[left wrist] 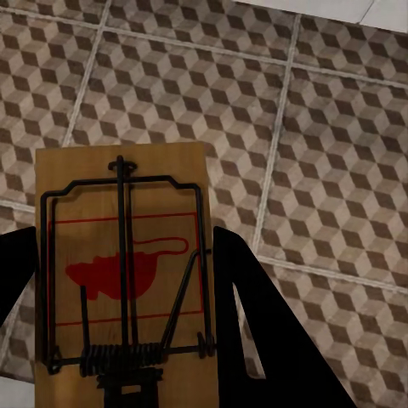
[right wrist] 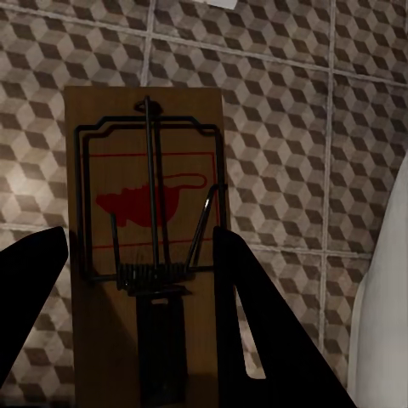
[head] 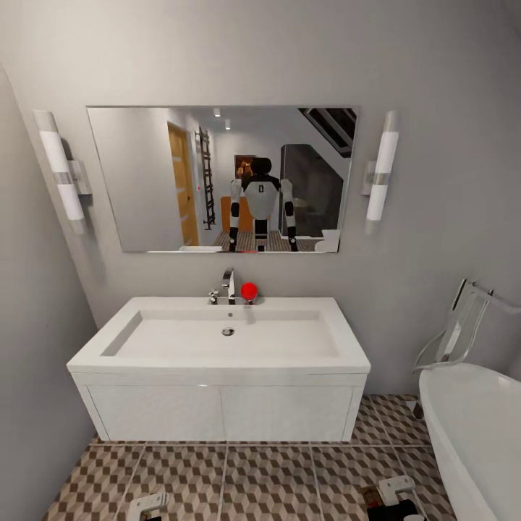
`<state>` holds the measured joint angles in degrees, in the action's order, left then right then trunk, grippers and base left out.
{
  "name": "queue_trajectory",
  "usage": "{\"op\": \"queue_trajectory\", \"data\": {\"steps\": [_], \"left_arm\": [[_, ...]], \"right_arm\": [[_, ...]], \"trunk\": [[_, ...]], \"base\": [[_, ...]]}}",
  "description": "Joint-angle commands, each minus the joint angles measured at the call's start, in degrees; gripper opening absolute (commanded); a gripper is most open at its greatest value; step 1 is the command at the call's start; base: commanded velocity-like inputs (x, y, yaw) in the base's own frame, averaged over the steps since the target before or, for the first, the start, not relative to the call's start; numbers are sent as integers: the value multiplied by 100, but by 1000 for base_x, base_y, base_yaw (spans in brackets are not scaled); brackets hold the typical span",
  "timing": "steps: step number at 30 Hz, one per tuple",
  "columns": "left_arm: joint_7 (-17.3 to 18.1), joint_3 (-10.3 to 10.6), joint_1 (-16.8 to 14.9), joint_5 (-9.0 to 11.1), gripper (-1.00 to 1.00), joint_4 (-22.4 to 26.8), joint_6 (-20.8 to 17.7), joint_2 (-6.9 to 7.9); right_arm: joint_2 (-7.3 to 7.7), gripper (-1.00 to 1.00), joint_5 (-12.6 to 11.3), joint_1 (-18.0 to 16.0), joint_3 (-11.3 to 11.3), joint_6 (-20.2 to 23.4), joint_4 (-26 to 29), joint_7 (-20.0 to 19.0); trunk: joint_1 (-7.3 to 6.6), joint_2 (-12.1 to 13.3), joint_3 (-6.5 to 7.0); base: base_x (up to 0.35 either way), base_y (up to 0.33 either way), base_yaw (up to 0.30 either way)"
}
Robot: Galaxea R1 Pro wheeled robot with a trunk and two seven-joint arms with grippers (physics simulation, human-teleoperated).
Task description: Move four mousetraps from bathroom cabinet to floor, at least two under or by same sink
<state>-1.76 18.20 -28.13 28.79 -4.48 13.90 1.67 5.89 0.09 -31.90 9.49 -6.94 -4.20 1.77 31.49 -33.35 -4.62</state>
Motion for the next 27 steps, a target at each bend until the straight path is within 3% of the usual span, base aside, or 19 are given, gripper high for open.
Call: {"op": "queue_trajectory", "data": {"steps": [1, 11, 22, 27], "left_arm": [[-17, -1, 0, -22, -100, 0, -2, 0], [-17, -1, 0, -22, -100, 1, -2, 0], [-17, -1, 0, -22, -100, -1, -2, 0], [-17, -1, 0, -22, -100, 0, -2, 0]], "right_arm": [[0, -100, 0, 0, 0, 0, 0, 0], [0, -100, 0, 0, 0, 3, 1, -1], [0, -100, 0, 0, 0, 7, -2, -1], [0, -100, 0, 0, 0, 8, 0, -1]], "trunk": [[0, 0, 0], [0, 0, 0], [0, 0, 0], [0, 0, 0]], "base": [[0, 0, 0], [17, 0, 0], [288, 0, 0], [103, 0, 0]]}}
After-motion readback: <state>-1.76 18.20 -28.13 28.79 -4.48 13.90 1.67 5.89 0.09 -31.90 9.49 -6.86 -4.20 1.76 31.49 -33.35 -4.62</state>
